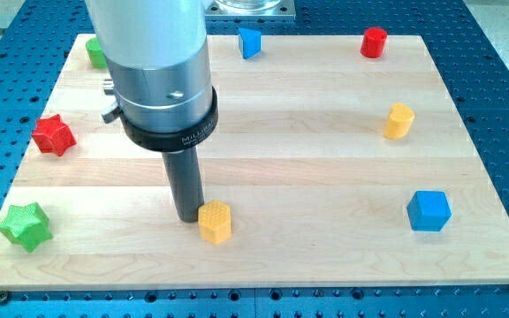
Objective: Slide the cube horizontally right to the yellow hexagon
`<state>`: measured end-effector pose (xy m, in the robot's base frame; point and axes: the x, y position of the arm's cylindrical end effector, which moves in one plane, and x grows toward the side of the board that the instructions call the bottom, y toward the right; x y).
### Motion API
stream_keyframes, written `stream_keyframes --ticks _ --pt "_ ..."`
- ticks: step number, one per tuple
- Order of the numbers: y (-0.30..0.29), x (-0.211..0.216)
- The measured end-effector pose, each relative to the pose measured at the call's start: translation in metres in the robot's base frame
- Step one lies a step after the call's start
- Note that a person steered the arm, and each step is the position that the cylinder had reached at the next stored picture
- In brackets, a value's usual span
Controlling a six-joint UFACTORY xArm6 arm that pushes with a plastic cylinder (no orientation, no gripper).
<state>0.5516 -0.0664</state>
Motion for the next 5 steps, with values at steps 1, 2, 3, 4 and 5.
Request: stream_keyframes --ticks 1,2,3,4,5 --pt "0.029 0.022" --pt "0.043 -0.01" --pt "0.12 -0.023" --pt "0.128 -0.072" --pt "0.179 -0.053"
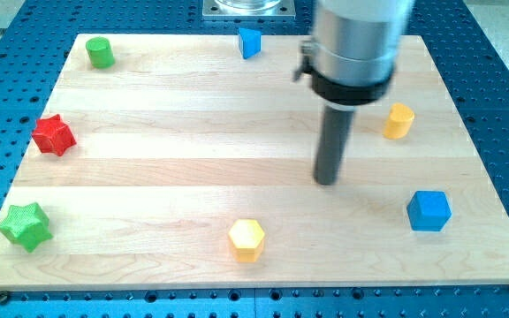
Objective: Slide the cube horizontally right to the yellow hexagon
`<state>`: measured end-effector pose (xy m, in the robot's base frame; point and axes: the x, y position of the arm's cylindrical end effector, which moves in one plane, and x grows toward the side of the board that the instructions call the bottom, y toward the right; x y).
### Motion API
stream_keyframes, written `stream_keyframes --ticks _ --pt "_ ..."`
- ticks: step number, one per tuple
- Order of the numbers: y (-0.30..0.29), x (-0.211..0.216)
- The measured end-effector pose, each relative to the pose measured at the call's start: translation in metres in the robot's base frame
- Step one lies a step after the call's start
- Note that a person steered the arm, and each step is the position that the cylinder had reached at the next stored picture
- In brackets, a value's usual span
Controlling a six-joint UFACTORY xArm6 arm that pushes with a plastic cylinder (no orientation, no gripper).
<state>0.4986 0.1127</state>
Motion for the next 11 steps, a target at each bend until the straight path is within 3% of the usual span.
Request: stream_keyframes --ticks 1,2,4,5,6,7,8,10,11 --pt "0.051 0.033" --pt "0.088 0.037" --pt "0.101 0.07" --pt "0.094 0.02" --pt "0.163 0.005" --pt "0.192 0.071" --pt "0.185 0.097" --pt "0.165 0.039" --pt "0.126 -0.012"
